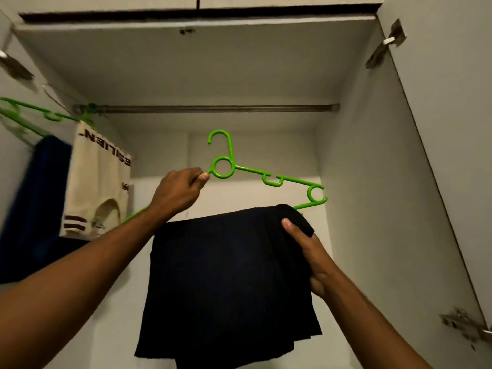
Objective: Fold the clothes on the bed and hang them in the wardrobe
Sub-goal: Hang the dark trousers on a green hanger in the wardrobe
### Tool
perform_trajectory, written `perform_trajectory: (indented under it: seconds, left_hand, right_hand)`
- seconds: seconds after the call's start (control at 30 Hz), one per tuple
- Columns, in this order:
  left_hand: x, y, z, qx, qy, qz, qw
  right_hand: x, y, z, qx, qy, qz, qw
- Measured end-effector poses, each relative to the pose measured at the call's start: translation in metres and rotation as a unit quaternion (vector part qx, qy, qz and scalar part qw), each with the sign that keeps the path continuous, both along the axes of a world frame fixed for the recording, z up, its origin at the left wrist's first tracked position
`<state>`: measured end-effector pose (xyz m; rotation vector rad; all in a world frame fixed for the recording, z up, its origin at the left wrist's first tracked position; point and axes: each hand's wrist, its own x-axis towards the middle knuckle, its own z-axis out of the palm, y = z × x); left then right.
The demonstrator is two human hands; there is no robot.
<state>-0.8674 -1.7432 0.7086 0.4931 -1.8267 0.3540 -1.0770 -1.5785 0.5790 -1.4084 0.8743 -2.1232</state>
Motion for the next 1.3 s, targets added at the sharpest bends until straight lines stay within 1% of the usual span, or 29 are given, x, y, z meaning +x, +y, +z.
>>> perform_trajectory:
  seconds: [0.13, 0.23, 0.3, 0.4, 0.53, 0.6, 0.73, 0.8, 0.87, 0.93, 1.03, 1.13, 1.3]
  left_hand:
    - [-0.053, -0.053, 0.0, 0.005, 0.04, -0.133, 0.99]
    - [-0.098, -0.09, 0.015, 0.004, 0.055, -0.205, 0.977]
    - [-0.127, -0.109, 0.034, 0.0, 0.06, -0.227, 0.972]
    - [-0.169, -0.126, 0.06, -0.011, 0.079, -0.232, 0.969]
    - [-0.215, -0.134, 0.085, 0.005, 0.08, -0.185, 0.98]
    - [-0.237, -0.136, 0.1, 0.017, 0.077, -0.188, 0.979]
    - [-0.279, -0.126, 0.13, 0.028, 0.041, -0.307, 0.951]
    - [-0.299, -0.124, 0.144, 0.027, 0.021, -0.348, 0.937]
    - [-0.318, -0.124, 0.159, 0.028, 0.01, -0.384, 0.923]
    - [-0.341, -0.122, 0.174, 0.023, 0.023, -0.408, 0.912]
    - [-0.37, -0.117, 0.198, 0.026, 0.05, -0.392, 0.918]
    - [-0.401, -0.115, 0.229, 0.048, 0.085, -0.368, 0.925]
    - [-0.423, -0.109, 0.268, 0.07, 0.134, -0.313, 0.938]
  right_hand:
    - [-0.028, -0.032, 0.02, -0.037, -0.013, -0.075, 0.996]
    - [-0.042, -0.05, 0.044, -0.075, -0.008, -0.148, 0.986]
    - [-0.052, -0.064, 0.056, -0.103, 0.007, -0.207, 0.973]
    - [-0.066, -0.078, 0.073, -0.149, 0.027, -0.26, 0.954]
    - [-0.083, -0.09, 0.09, -0.21, 0.065, -0.313, 0.924]
    - [-0.095, -0.096, 0.099, -0.236, 0.088, -0.355, 0.9]
    - [-0.116, -0.097, 0.117, -0.284, 0.132, -0.419, 0.852]
    - [-0.127, -0.096, 0.127, -0.308, 0.152, -0.44, 0.83]
    - [-0.139, -0.094, 0.137, -0.322, 0.164, -0.453, 0.815]
    - [-0.157, -0.095, 0.15, -0.329, 0.168, -0.459, 0.808]
    - [-0.185, -0.098, 0.175, -0.333, 0.159, -0.464, 0.805]
    - [-0.214, -0.1, 0.207, -0.334, 0.164, -0.477, 0.796]
    - [-0.246, -0.105, 0.265, -0.33, 0.184, -0.5, 0.78]
